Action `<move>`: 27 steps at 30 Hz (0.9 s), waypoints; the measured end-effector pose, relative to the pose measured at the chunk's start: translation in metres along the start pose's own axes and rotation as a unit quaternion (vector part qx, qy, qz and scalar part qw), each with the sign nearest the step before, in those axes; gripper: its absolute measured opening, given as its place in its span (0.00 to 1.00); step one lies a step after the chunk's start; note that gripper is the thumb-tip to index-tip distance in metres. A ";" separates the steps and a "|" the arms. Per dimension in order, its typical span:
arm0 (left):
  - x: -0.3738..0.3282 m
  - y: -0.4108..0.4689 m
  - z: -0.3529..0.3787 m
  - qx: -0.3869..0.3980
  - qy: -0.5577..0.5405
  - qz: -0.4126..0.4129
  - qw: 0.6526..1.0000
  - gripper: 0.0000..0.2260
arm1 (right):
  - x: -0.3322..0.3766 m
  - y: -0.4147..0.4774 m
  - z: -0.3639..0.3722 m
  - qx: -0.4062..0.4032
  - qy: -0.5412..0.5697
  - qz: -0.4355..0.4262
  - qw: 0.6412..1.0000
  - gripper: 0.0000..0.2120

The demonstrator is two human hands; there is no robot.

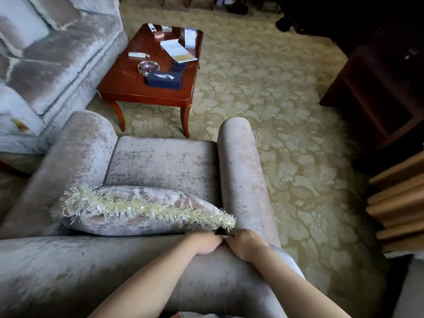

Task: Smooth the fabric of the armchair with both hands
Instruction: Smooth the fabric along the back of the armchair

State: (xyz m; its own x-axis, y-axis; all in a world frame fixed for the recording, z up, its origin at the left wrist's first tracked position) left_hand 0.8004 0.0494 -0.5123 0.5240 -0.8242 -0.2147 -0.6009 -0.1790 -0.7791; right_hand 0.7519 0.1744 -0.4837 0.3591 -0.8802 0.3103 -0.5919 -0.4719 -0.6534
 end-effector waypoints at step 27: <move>0.224 -0.160 0.006 -0.216 0.010 -0.127 0.968 0.36 | 0.191 -0.047 0.074 -0.063 -0.183 -0.239 0.951 0.27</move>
State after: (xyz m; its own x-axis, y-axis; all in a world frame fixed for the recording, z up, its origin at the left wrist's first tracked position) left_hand 1.0172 -0.1032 -0.4393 0.6791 -0.7333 -0.0343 -0.6524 -0.5814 -0.4861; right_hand 0.9012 0.0323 -0.4451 0.8230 -0.4969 0.2752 -0.3708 -0.8370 -0.4025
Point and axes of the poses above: each hand's wrist, its own y-axis towards the middle knuckle, its own z-axis out of the palm, x = y × z, the point moved 1 cm from there along y, towards the middle knuckle, and after that the axes turned 7 degrees about -z, right-handed, at the moved point
